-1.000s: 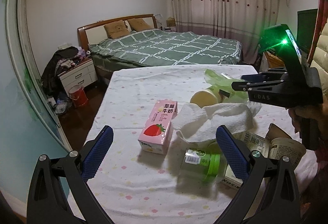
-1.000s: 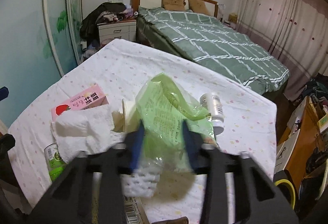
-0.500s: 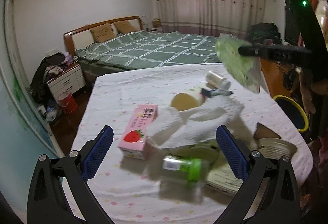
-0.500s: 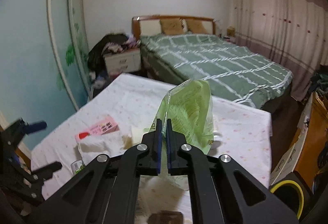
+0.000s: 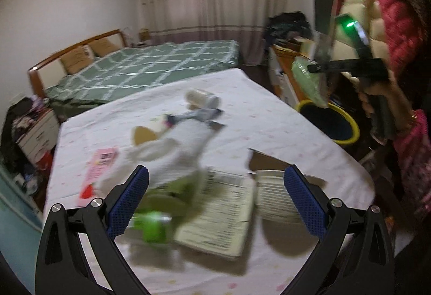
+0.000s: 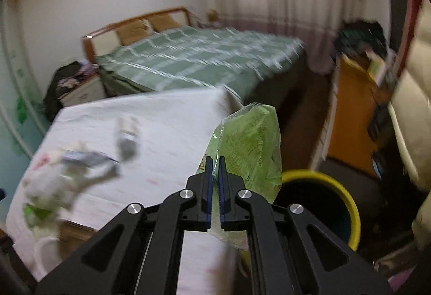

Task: Collect trash
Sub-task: 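Drop the green bag into the bin with right tool while left grasps yogurt cup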

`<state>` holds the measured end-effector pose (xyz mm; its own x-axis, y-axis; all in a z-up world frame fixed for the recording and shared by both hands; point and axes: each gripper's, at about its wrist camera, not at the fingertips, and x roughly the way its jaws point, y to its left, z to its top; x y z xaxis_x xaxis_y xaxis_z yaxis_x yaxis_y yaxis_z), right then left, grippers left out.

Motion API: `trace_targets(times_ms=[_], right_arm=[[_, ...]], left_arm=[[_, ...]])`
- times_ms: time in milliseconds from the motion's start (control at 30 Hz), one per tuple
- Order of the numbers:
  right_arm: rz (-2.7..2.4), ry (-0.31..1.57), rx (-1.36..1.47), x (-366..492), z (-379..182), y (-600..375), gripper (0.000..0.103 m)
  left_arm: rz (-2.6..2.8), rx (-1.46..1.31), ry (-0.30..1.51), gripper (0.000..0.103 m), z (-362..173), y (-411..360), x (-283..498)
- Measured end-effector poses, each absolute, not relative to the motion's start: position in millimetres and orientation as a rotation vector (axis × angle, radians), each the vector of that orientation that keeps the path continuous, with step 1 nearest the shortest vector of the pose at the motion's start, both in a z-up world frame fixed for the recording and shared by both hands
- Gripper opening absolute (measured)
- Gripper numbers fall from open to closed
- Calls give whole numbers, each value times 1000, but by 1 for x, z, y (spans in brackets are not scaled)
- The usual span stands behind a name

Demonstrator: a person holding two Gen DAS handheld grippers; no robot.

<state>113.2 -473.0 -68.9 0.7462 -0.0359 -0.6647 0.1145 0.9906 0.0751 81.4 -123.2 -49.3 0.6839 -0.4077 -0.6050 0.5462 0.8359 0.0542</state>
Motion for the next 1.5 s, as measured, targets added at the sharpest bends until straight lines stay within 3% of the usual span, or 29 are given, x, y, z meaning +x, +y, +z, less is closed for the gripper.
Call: trace_targets(times_ms=[333, 467, 600, 733, 1233, 1367, 1500], right_arm=[[-216, 874, 242, 124, -164, -561, 6], [-266, 901, 255, 121, -182, -572, 25], [-254, 883, 286, 105, -178, -571, 26], [-229, 847, 300, 86, -169, -567, 35], [-175, 807, 342, 44, -157, -546, 37], [-164, 803, 356, 38, -158, -543, 37], [-150, 800, 360, 31, -157, -537, 37]], left_arm=[[-704, 324, 686, 99, -74, -181, 69], [-736, 338, 716, 99, -81, -194, 69], [-756, 359, 737, 99, -88, -203, 71], [-766, 373, 752, 99, -93, -206, 74], [-825, 485, 777, 98, -114, -206, 82], [-845, 481, 776, 82, -115, -206, 82], [-853, 477, 778, 82, -113, -204, 78]])
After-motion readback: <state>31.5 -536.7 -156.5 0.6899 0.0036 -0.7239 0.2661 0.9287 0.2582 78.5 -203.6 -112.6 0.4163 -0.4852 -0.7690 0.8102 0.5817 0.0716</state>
